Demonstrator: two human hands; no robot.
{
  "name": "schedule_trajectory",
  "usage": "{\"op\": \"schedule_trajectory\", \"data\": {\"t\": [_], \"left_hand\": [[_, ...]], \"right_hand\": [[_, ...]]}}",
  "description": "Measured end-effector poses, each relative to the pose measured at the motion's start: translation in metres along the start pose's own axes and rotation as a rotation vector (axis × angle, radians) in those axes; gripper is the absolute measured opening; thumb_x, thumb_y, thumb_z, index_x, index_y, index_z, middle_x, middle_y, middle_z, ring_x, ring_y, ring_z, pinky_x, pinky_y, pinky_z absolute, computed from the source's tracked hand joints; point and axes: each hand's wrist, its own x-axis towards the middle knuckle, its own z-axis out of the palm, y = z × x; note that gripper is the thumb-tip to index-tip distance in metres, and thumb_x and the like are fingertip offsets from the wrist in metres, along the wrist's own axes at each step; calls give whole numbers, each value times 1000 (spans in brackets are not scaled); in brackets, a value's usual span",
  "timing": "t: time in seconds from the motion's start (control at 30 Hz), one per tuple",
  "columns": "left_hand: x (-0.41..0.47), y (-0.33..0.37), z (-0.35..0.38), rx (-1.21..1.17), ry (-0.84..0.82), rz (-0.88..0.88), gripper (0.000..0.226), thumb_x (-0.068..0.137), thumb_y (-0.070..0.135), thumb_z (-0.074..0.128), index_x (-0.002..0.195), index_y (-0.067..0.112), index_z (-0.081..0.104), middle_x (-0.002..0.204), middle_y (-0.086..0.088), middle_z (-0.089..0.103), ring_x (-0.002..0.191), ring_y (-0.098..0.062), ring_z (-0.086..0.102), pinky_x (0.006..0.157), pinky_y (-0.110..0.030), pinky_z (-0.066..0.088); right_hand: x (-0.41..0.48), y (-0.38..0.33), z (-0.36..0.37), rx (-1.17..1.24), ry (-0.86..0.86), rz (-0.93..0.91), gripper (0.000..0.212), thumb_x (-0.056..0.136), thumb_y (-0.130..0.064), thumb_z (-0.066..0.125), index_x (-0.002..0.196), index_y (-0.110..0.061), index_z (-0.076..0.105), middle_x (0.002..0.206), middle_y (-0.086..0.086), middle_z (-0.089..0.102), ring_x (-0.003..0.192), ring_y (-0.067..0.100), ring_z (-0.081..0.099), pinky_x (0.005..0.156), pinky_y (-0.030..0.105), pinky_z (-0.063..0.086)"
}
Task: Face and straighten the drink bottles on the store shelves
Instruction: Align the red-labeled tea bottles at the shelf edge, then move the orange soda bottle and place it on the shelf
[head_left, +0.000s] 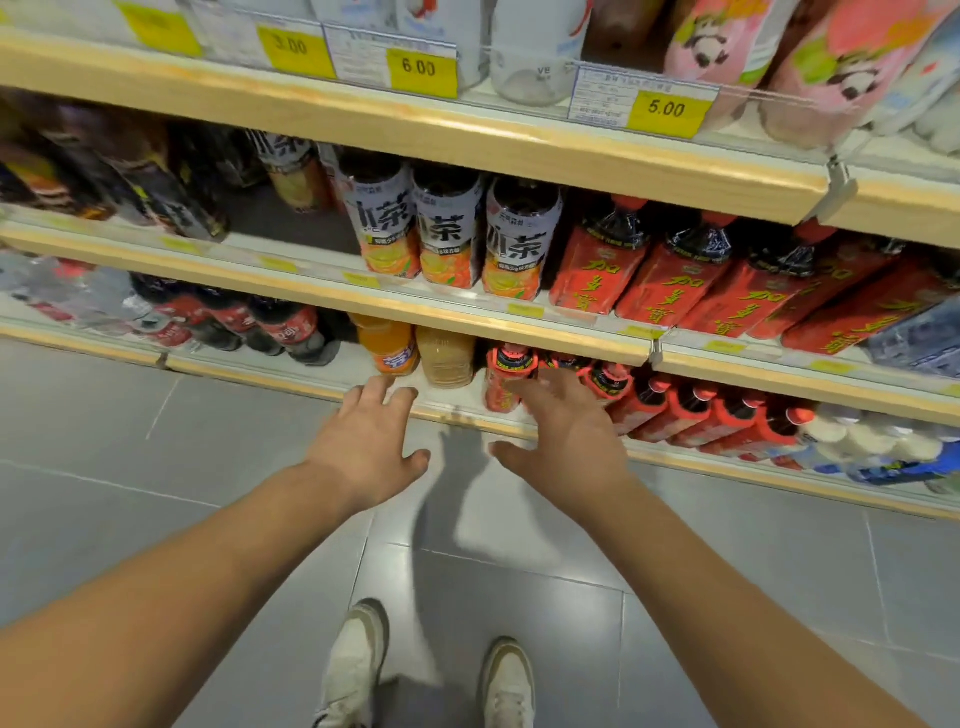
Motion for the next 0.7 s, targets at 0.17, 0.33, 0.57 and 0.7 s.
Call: {"op": "schedule_trajectory", "data": {"t": [0.17,0.33,0.57,0.7], "left_hand": [[-4,-53,-6,-26,8,-17,76,89,50,59,151,22,27,158,-6,19,144,-29,22,115,-43,32],[9,-113,-8,-111,7,-29,77,88,50,60,151,22,26,157,-6,20,144,-29,21,116,-45,30],[43,-179,5,-85,38,22,78,87,51,63,151,22,28,157,-5,21,144,-30,21,115,-46,31],[69,-199,27,-70,50,27,78,86,51,64,150,22,30,157,-6,22,143,-30,22,115,-47,31]], "right_hand": [[11,-46,23,2,11,6,67,87,-48,75,147,-30,50,158,7,35,141,31,40,113,43,40],[28,-91,56,21,49,26,67,86,-45,77,146,-28,53,153,5,41,139,28,42,107,41,44],[65,-126,106,67,81,93,69,85,-43,80,146,-24,54,151,8,44,137,30,46,111,42,42],[87,-115,138,92,95,111,67,86,-42,78,147,-26,53,150,7,44,135,28,46,109,42,42]]}}
